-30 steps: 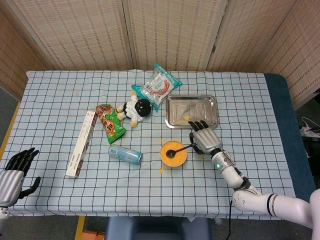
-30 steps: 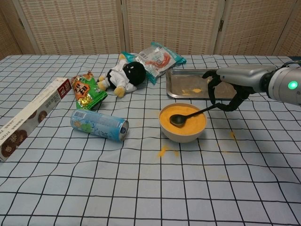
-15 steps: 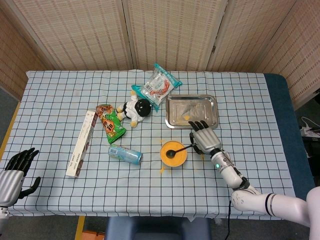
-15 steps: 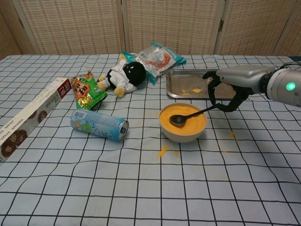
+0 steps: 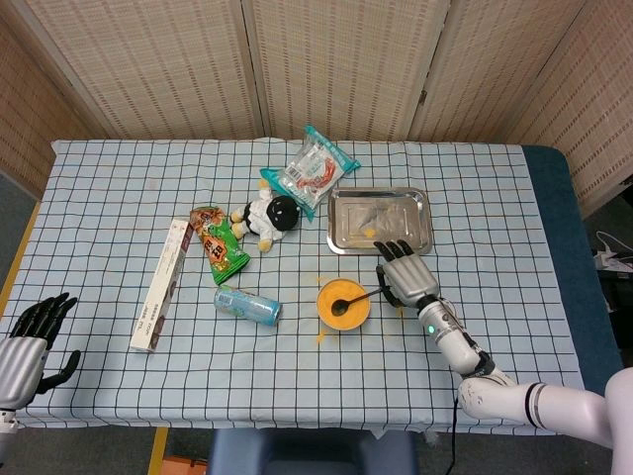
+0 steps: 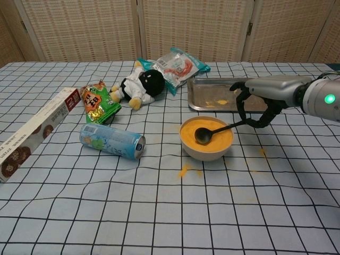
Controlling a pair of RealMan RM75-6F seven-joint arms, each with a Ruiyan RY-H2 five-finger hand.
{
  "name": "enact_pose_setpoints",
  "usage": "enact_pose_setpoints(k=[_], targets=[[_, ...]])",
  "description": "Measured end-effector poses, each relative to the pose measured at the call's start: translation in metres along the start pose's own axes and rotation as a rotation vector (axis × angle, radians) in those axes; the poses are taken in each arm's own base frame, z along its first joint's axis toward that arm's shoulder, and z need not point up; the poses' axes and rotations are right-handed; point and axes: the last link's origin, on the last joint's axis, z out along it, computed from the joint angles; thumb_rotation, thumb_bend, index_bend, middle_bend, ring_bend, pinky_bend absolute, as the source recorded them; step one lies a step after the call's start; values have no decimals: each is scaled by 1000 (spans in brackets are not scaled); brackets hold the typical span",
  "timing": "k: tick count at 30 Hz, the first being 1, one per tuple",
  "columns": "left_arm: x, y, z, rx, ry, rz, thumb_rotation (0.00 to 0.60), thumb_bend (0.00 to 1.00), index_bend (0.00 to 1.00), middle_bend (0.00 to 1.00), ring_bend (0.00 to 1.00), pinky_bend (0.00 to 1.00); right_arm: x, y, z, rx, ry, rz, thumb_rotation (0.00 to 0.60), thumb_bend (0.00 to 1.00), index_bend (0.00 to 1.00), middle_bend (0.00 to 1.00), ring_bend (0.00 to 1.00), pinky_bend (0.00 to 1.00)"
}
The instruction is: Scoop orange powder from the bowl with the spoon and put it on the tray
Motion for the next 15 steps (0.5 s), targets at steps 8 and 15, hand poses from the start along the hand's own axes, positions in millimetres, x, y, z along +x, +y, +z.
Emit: enact_pose_setpoints(k=[8, 15], targets=[[-2, -2, 2, 9, -12, 2, 600, 435, 0, 0, 0, 85, -1, -1, 0, 2, -1, -5, 600, 371, 528, 0, 0, 0], [-3, -3, 3, 2, 11, 5, 600, 435, 0, 0, 0, 84, -1, -2, 0, 6, 6, 2, 600, 371, 542, 0, 0, 0]])
